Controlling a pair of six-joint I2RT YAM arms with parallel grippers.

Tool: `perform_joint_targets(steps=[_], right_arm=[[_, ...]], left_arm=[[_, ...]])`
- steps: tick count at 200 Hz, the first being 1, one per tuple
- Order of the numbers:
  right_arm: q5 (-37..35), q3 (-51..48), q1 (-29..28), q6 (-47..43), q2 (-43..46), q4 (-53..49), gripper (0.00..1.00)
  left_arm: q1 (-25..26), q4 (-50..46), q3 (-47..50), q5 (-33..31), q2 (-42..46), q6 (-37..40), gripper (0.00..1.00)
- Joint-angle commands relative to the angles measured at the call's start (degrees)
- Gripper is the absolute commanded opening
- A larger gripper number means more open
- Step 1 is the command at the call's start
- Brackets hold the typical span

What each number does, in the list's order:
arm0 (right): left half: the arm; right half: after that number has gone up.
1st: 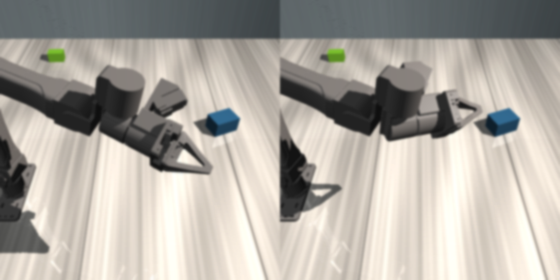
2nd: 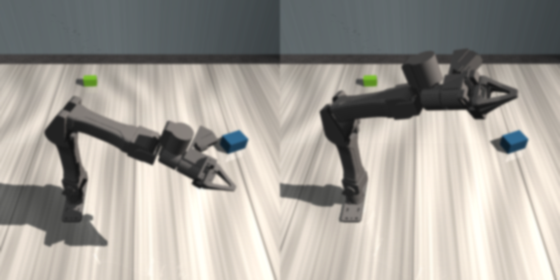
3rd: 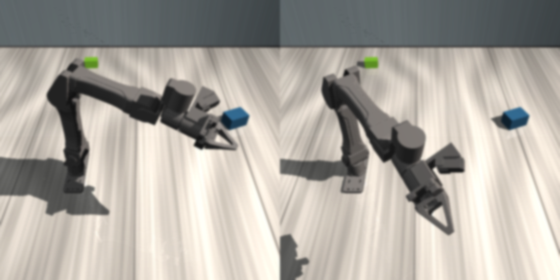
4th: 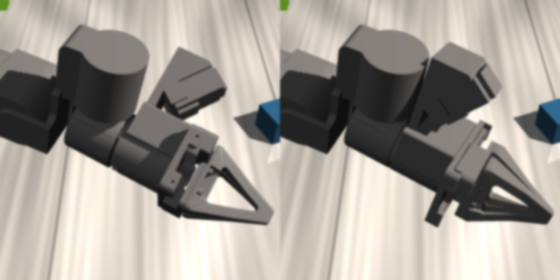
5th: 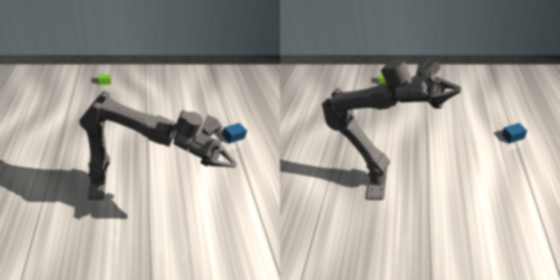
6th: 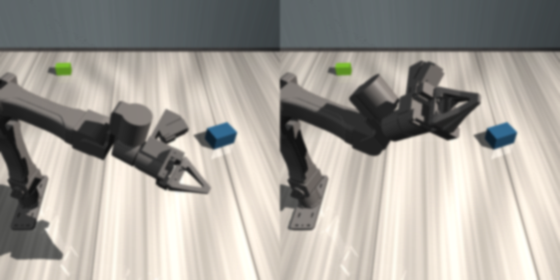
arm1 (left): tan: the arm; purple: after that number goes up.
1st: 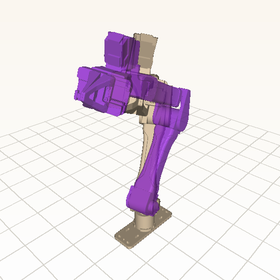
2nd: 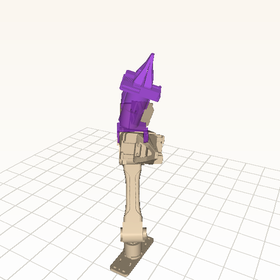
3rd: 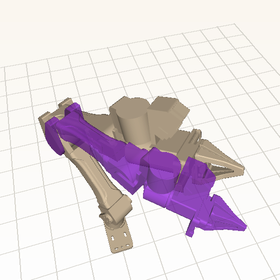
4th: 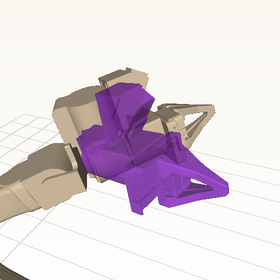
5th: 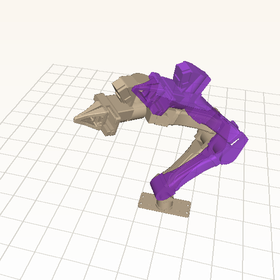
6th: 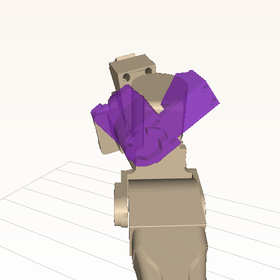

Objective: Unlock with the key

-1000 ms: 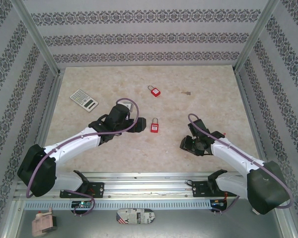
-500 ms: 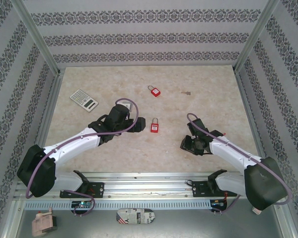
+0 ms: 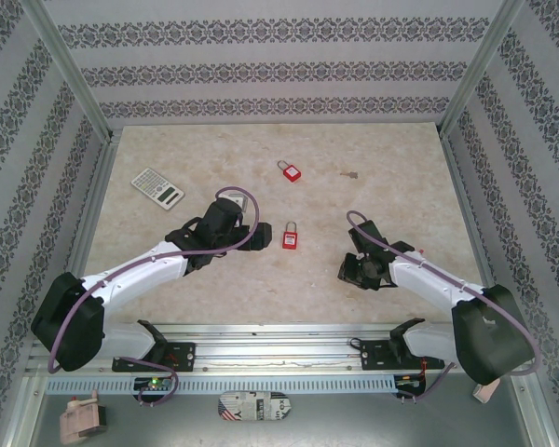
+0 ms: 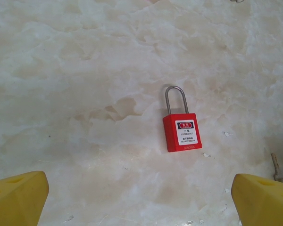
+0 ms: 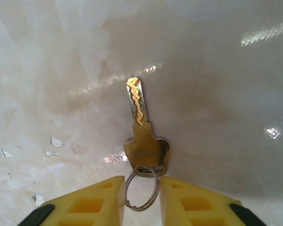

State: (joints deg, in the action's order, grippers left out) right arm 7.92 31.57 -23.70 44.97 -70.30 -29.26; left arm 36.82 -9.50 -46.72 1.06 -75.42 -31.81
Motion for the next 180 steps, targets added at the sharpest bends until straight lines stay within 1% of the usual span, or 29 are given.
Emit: perform_joint_targets(steps=[1,6,29,43,64,96,119,135,157,180], right_arm=[[-0.3,1.0,0.9,-0.9,-0.5,-0.3,0.23],[-0.4,0.9,1.0,-1.0,-0.5,-0.2,0.22],[-0.8,0.8,1.8,-2.0,0.0,-0.9,0.06],[-1.3,1.5,2.0,-3.1,0.4,-1.9,0.0],[-2.0,2.9,1.9,-5.2,1.4,-3.6,0.0],[-3.2,6.4,1.9,-9.5,4.3,-6.8,0.0],[-3.4,10.9,1.6,-14.0,6.2,-10.0,0.0],[-3.5,14.5,1.3,-17.7,7.4,-12.3,0.0],[-3.5,19.4,0.6,-23.6,9.1,-14.2,0.0],[-3.6,22.9,0.0,-28.2,9.5,-15.4,0.0]], left_arm=[[1.0,1.9,0.5,-0.5,0.5,-0.9,1.0],[1.0,1.9,0.5,-0.5,0.5,-0.9,1.0],[1.0,2.8,0.9,0.0,0.2,-1.4,1.0],[1.2,3.5,1.0,0.8,-0.1,-2.1,1.0],[2.1,6.4,1.3,2.8,-0.9,-3.9,1.0],[4.2,13.6,1.3,7.9,-3.2,-9.6,1.0],[5.8,21.0,1.7,11.8,-4.9,-15.8,1.0],[6.2,25.9,2.2,13.8,-5.9,-21.7,1.0],[6.3,35.5,4.3,15.7,-7.4,-32.6,1.0],[6.4,45.0,6.1,17.6,-10.8,-44.2,0.97]])
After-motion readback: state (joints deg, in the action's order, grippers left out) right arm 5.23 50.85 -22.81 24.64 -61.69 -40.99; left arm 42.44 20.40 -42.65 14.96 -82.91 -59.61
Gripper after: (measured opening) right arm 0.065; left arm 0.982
